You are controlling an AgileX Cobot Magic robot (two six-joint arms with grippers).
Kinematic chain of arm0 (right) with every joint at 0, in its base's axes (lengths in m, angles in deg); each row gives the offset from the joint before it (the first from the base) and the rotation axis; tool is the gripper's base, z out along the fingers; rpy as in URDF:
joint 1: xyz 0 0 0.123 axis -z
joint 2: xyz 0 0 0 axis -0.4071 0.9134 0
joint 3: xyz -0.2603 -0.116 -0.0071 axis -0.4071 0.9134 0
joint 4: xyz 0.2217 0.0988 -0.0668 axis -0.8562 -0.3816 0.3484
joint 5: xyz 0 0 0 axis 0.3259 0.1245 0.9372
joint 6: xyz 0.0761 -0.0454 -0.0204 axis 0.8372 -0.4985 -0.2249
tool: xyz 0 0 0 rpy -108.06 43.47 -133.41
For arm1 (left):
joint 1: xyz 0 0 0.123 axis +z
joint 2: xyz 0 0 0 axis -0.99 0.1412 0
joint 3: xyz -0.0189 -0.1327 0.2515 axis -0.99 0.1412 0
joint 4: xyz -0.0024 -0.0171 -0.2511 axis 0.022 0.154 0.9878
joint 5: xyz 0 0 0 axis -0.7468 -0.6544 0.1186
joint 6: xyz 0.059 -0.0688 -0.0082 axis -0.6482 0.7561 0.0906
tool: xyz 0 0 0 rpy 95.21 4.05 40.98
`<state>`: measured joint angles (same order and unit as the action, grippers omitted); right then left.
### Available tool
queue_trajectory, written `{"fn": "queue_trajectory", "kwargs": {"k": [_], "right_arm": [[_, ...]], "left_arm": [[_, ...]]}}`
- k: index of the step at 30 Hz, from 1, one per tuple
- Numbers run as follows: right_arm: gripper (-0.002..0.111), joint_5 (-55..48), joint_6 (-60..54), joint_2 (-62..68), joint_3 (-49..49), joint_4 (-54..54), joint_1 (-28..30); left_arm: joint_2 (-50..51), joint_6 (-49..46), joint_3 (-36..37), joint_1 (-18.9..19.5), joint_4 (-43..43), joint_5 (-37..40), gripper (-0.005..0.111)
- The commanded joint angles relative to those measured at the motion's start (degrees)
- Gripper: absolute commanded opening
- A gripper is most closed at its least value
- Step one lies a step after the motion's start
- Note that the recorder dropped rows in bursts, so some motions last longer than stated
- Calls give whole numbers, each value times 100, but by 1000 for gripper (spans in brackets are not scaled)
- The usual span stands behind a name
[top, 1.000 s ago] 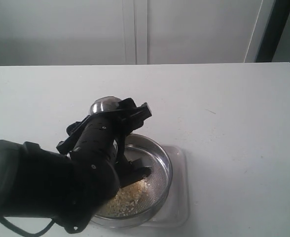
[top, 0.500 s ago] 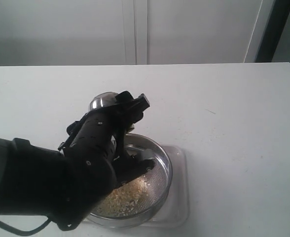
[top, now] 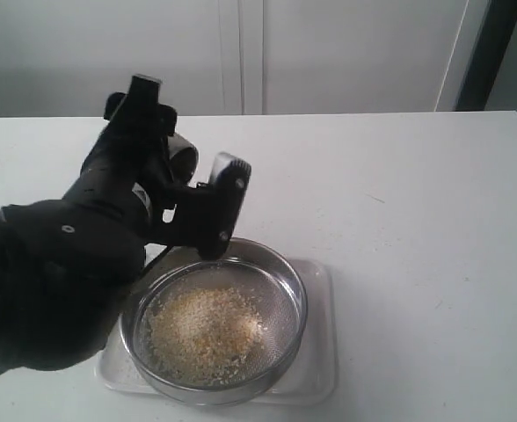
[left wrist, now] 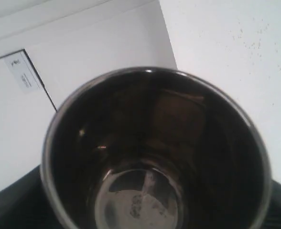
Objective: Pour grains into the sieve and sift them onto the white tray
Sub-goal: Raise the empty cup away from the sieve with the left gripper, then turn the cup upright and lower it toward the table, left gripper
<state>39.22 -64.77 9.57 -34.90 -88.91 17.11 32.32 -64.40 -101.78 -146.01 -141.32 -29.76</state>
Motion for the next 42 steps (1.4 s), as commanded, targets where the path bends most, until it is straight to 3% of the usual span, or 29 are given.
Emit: {"fn": "queue_trajectory", "kwargs": {"k": [1,6,11,22,28,36,42], "right_arm": [[0,35,-22,-35,30,0,-3],[0,35,-22,-35,30,0,-3],[0,35,-22,-35,30,0,-3],[0,35,-22,-35,30,0,-3],[0,35,-22,-35,30,0,-3],[0,35,-22,-35,30,0,-3],[0,35,-22,-35,30,0,-3]], "left_arm": [[-407,1364,0,136,137,-36,0],[-799,2887,0,766,229,-653,0],[-1132,4163,0,1607,229,-1850,0],[-1183,5508,24,2974,229,-3980,0],[-1183,5823,24,3729,229,-4473,0],[-1183,5820,24,5031,276,-6179,0],[-1183,5732,24,5143,248,-5733,0]]}}
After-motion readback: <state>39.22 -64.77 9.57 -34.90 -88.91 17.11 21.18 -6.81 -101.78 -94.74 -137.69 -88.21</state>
